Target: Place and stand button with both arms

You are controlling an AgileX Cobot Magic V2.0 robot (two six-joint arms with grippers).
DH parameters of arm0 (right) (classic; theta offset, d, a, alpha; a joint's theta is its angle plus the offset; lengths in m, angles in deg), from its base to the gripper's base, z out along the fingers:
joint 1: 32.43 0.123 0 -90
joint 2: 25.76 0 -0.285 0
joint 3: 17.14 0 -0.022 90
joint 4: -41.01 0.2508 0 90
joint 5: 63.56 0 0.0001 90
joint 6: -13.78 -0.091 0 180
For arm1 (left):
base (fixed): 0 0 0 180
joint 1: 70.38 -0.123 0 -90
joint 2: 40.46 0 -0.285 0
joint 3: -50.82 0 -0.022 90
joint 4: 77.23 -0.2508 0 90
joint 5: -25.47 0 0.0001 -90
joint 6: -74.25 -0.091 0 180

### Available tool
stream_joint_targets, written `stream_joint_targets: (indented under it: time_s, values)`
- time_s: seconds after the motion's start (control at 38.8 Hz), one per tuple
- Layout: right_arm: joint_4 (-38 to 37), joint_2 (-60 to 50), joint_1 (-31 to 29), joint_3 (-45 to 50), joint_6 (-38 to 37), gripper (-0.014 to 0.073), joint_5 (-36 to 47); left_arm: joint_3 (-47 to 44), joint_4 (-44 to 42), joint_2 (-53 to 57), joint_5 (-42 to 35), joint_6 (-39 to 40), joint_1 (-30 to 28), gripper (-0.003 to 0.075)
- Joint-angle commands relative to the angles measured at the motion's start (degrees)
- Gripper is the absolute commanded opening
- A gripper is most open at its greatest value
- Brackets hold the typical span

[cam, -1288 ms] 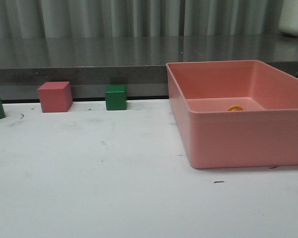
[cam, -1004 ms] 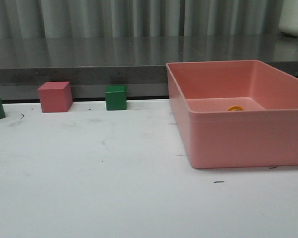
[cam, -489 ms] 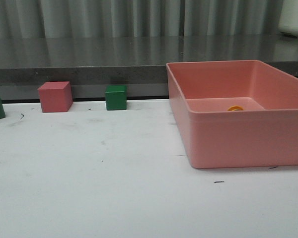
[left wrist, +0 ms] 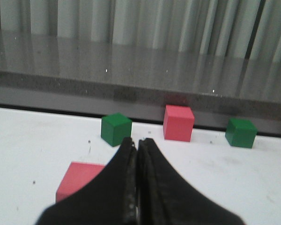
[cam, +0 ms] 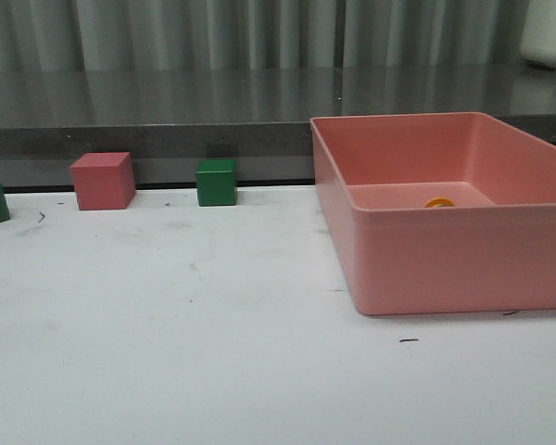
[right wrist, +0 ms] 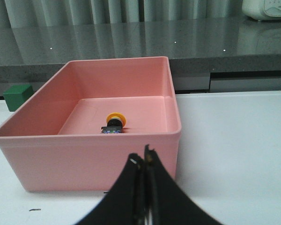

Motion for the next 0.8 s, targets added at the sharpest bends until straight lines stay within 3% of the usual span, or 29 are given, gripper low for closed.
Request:
stream_joint_targets:
  time_s: [0.0,0.26,0.41,0.59,0.77]
  values:
    - [0.13,-1.12,-0.45,-1.75,-0.13,-0.007,5.16,0.29,0.32,1.38,-10.9,0.59,-0.12,-0.002]
    - [0.13,1.09,-0.45,-13.9,-0.13,-0.007,-5.83,12.22,-0.64,-2.45,-2.28,0.59,-0.12,-0.002]
    - [0.13,10.73,-0.45,-23.97,-0.13,-0.006,-12.39,18.44,-3.35,-10.68,4.21,0.59,-0.12,-0.002]
    - [0.13,22.26,-0.45,-30.82,-0.13,-0.006,-13.18,21.28,-3.35,-18.11,3.72,0.59,-0.12,-0.002]
    - [0.13,26.55,-0.45,-32.37,-0.13,-0.0058,-13.82,21.38,-3.25,-19.19,0.62,0.59,-0.12,-0.0019]
